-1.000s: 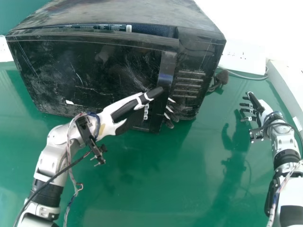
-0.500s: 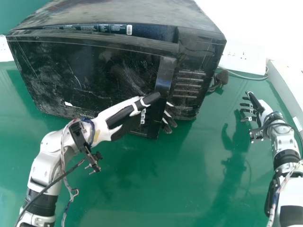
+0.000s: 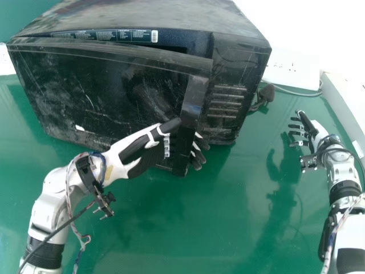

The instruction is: Open the door of oven

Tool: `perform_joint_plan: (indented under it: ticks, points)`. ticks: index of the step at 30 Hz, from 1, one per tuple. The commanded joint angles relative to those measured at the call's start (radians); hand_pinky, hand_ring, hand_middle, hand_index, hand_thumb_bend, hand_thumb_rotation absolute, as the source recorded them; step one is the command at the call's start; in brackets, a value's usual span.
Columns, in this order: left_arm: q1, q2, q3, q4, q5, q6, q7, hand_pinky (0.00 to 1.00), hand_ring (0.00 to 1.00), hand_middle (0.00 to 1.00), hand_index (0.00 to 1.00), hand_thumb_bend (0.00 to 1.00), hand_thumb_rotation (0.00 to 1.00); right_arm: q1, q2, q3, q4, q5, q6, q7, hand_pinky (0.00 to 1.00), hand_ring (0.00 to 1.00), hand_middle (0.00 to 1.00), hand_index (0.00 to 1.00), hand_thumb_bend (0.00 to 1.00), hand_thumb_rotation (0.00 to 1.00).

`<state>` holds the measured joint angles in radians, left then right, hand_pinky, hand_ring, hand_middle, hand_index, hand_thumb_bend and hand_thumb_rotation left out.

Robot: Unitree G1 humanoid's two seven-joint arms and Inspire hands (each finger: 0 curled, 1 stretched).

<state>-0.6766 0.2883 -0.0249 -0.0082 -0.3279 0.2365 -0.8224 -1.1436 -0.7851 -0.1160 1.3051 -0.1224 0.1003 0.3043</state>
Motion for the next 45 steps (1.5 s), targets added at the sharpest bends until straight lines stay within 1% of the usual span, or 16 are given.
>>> perform_joint_plan:
  ticks: [1,4,8,13,16,21,23,27,29,32,35,36,37,39,42,45]
  points:
    - [0.031,0.029,0.032,-0.040,-0.022,0.010,0.015,0.34,0.44,0.52,0.64,0.94,0.65,0.080,0.033,0.007,0.048,-0.011,0.068,0.024,0.71,0.78,0.82,0.87,0.57,0.43]
    - [0.047,0.038,0.036,-0.067,-0.028,0.007,0.016,0.34,0.44,0.52,0.63,0.93,0.66,0.078,0.032,0.017,0.049,-0.021,0.075,0.023,0.66,0.75,0.82,0.89,0.57,0.47]
    - [0.063,0.041,0.042,-0.077,-0.036,-0.019,0.014,0.33,0.43,0.51,0.63,0.94,0.66,0.081,0.030,0.015,0.049,-0.017,0.069,0.036,0.72,0.80,0.84,0.90,0.58,0.49]
    - [0.075,0.055,0.053,-0.090,-0.046,-0.050,0.009,0.33,0.42,0.50,0.62,0.94,0.67,0.083,0.030,0.019,0.048,-0.023,0.064,0.024,0.69,0.78,0.83,0.90,0.59,0.49]
    - [0.086,0.064,0.065,-0.118,-0.069,-0.013,0.024,0.32,0.41,0.50,0.61,0.94,0.64,0.081,0.030,0.018,0.047,-0.021,0.062,0.034,0.69,0.80,0.84,0.90,0.57,0.45]
    - [0.104,0.046,0.082,-0.140,-0.119,0.009,0.025,0.28,0.39,0.47,0.58,0.96,0.61,0.081,0.027,0.024,0.048,-0.026,0.066,0.039,0.67,0.76,0.83,0.89,0.57,0.50]
    - [0.116,0.051,0.089,-0.153,-0.123,0.009,0.030,0.29,0.40,0.47,0.56,0.98,0.62,0.084,0.025,0.025,0.049,-0.026,0.057,0.046,0.69,0.80,0.86,0.91,0.57,0.52]
    - [0.141,0.085,0.105,-0.196,-0.126,0.041,0.030,0.33,0.44,0.51,0.58,0.94,0.64,0.081,0.029,0.018,0.048,-0.019,0.063,0.035,0.69,0.80,0.85,0.89,0.57,0.47]
    - [0.155,0.089,0.112,-0.215,-0.116,0.044,0.052,0.33,0.44,0.51,0.58,0.90,0.66,0.078,0.030,0.019,0.047,-0.019,0.066,0.037,0.66,0.77,0.82,0.90,0.55,0.48]
    - [0.150,0.101,0.123,-0.196,-0.120,0.036,0.045,0.33,0.43,0.51,0.58,0.92,0.65,0.077,0.029,0.014,0.048,-0.014,0.071,0.043,0.64,0.74,0.82,0.90,0.57,0.48]
    - [0.151,0.114,0.139,-0.167,-0.120,0.016,0.033,0.33,0.43,0.50,0.58,0.91,0.64,0.080,0.028,0.013,0.048,-0.016,0.062,0.030,0.65,0.77,0.81,0.87,0.58,0.49]
    - [0.154,0.120,0.145,-0.161,-0.116,0.005,0.030,0.33,0.44,0.50,0.58,0.91,0.64,0.080,0.028,0.019,0.048,-0.021,0.062,0.034,0.66,0.77,0.82,0.88,0.57,0.44]
    - [0.157,0.127,0.150,-0.164,-0.116,0.007,0.032,0.33,0.44,0.51,0.59,0.90,0.64,0.079,0.029,0.010,0.048,-0.012,0.066,0.035,0.66,0.77,0.82,0.89,0.56,0.48]
    - [0.158,0.133,0.155,-0.167,-0.110,0.002,0.040,0.32,0.43,0.51,0.58,0.91,0.63,0.082,0.028,0.019,0.046,-0.021,0.052,0.038,0.65,0.75,0.79,0.89,0.56,0.43]
    - [0.144,0.132,0.162,-0.131,-0.132,-0.008,0.025,0.32,0.43,0.50,0.58,0.92,0.62,0.079,0.030,0.021,0.048,-0.023,0.068,0.029,0.67,0.75,0.80,0.91,0.56,0.48]
    - [0.134,0.142,0.174,-0.108,-0.133,-0.018,0.024,0.32,0.43,0.50,0.59,0.94,0.62,0.078,0.030,0.023,0.048,-0.024,0.066,0.031,0.67,0.75,0.81,0.91,0.54,0.46]
